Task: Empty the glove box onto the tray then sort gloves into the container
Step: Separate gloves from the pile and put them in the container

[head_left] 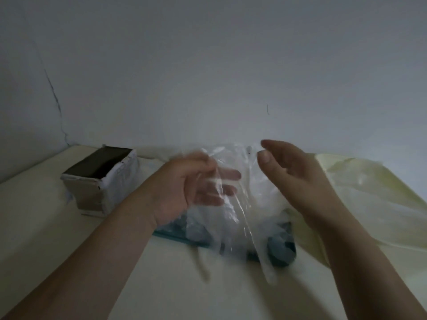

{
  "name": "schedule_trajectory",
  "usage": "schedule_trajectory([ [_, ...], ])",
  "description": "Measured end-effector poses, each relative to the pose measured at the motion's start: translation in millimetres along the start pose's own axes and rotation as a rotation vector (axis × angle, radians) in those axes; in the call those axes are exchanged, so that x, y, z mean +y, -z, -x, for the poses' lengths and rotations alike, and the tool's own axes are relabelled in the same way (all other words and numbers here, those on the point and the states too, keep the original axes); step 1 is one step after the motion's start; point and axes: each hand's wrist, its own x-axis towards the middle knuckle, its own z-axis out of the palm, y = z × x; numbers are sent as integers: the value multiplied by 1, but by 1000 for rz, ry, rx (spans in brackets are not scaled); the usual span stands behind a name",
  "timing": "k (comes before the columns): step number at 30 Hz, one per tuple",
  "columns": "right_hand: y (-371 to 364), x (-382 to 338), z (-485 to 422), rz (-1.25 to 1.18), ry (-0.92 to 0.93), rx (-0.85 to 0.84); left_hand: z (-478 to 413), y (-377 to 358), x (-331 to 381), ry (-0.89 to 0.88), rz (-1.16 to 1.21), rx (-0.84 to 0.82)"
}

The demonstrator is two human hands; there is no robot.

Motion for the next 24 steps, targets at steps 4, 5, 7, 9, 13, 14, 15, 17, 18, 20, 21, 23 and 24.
schedule_trajectory([
  [4, -2, 8, -1, -361, -84, -385, 1, -13, -9, -15, -43, 40],
  [5, -5, 12, -2, -420, -141, -380, 2, -17, -9, -29, -59, 44],
  [7, -10, 18, -5, -473, -230, -344, -2, -20, -12, -73, -60, 77],
  [9, -11, 24, -6, -430, -254, -289, -10, -17, -16, -156, -91, 251],
  [13, 0, 18, -5, -168, -161, -309, -21, 3, -40, -371, -904, 472],
  [14, 1, 13, -4, -107, -134, -370, -22, 7, -47, -363, -1151, 351],
  [15, 2, 11, -2, -60, -113, -436, -25, 12, -55, -322, -1335, 235],
  [17, 1, 8, 0, 64, -93, -533, -29, 14, -65, -229, -1473, 149],
  [18, 0, 6, 1, 152, -80, -563, -29, 15, -67, -217, -1484, 150],
  [20, -1, 3, 2, 339, -75, -607, -30, 19, -67, -277, -1508, 174],
  [21, -1, 0, 3, 407, -83, -618, -30, 21, -67, -324, -1518, 186],
  [23, -1, -4, 4, 486, -88, -625, -29, 24, -64, -378, -1508, 209],
  [24, -1, -5, 4, 507, -85, -627, -30, 24, -64, -388, -1498, 223],
])
